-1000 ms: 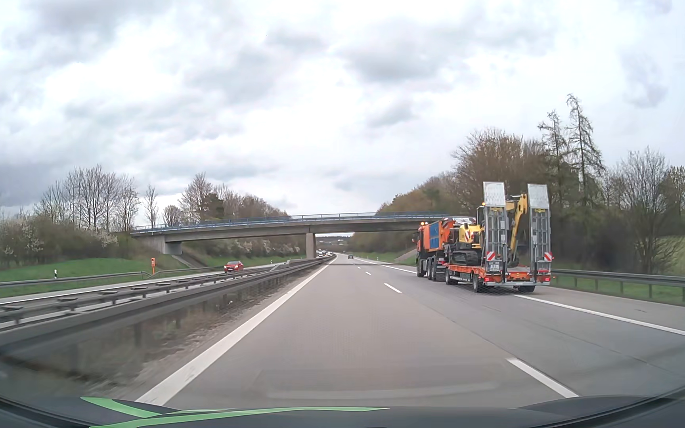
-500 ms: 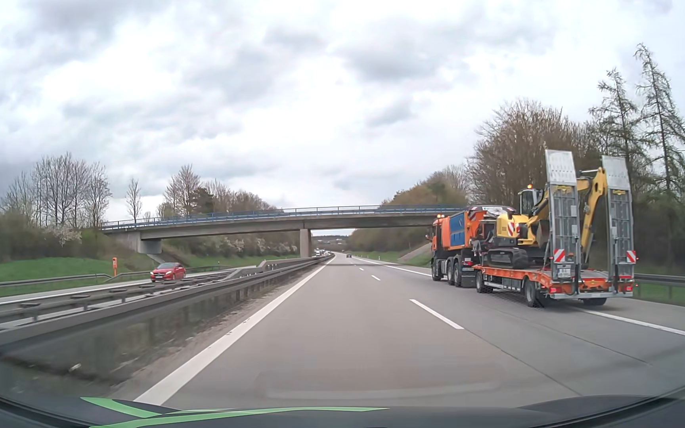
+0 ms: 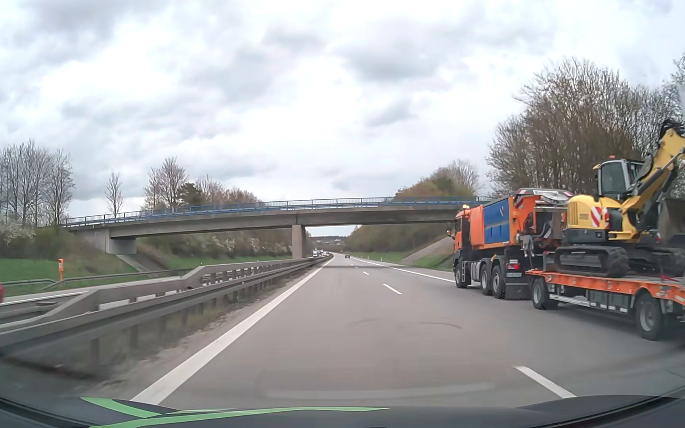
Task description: Follow the waypoints while adhering to traffic rules and regulations
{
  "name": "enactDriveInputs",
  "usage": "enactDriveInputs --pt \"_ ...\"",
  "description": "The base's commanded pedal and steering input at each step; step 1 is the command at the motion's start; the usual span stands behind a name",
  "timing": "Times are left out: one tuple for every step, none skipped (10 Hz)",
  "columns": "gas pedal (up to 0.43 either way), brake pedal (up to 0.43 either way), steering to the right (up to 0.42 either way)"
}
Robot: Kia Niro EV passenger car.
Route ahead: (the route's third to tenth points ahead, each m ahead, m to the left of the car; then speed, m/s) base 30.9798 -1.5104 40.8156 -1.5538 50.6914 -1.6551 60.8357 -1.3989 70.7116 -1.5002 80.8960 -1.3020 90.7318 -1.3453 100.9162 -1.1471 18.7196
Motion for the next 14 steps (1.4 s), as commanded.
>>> enactDriveInputs --pt "0.138 0.000 -0.001" --pt "0.138 0.000 -0.001" --pt "0.138 0.000 -0.001" --pt "0.138 0.000 -0.001" --pt "0.138 0.000 -0.001" --pt "0.138 0.000 -0.001" --pt "0.138 0.000 -0.001" --pt "0.138 0.000 -0.001" --pt "0.138 0.000 -0.001" --pt "0.138 0.000 -0.001" --pt "0.138 0.000 -0.001" --pt "0.138 0.000 -0.001" --pt "0.138 0.000 -0.001" --pt "0.138 0.000 -0.001"
